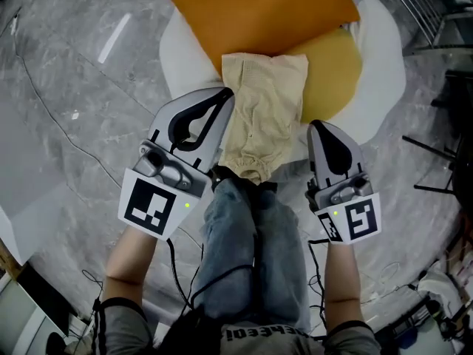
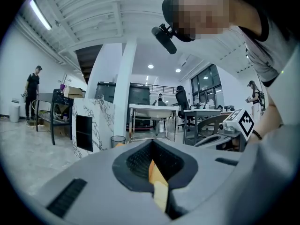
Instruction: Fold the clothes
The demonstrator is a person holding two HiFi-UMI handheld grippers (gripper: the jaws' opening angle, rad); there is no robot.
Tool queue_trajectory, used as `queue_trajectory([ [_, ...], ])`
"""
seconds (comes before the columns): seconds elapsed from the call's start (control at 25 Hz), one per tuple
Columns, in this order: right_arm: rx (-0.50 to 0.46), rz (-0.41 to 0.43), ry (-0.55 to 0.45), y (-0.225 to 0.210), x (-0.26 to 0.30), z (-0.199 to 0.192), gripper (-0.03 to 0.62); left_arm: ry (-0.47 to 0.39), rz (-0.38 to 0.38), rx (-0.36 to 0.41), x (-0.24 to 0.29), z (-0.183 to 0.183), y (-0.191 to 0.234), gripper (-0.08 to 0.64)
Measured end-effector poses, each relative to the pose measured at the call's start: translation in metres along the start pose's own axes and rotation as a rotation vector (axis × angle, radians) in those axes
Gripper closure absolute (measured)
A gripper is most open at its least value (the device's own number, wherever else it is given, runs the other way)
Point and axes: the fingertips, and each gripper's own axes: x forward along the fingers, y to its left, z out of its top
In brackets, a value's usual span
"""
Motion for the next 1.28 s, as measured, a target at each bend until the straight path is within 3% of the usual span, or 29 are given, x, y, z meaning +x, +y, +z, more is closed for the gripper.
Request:
queue_trajectory([
  [0.72,-0.016,-0.093,-0.016,0.055,-0.096,0.171,0.591,0.007,0.072,-0.023,-0.064,0.181,-0.053,0.557],
  [1.28,-0.057,-0.134,-0.077,0.082,-0.179,0.306,0.591,-0.051,0.113,0.051,-0.102,0.335,-0.093,0.557],
])
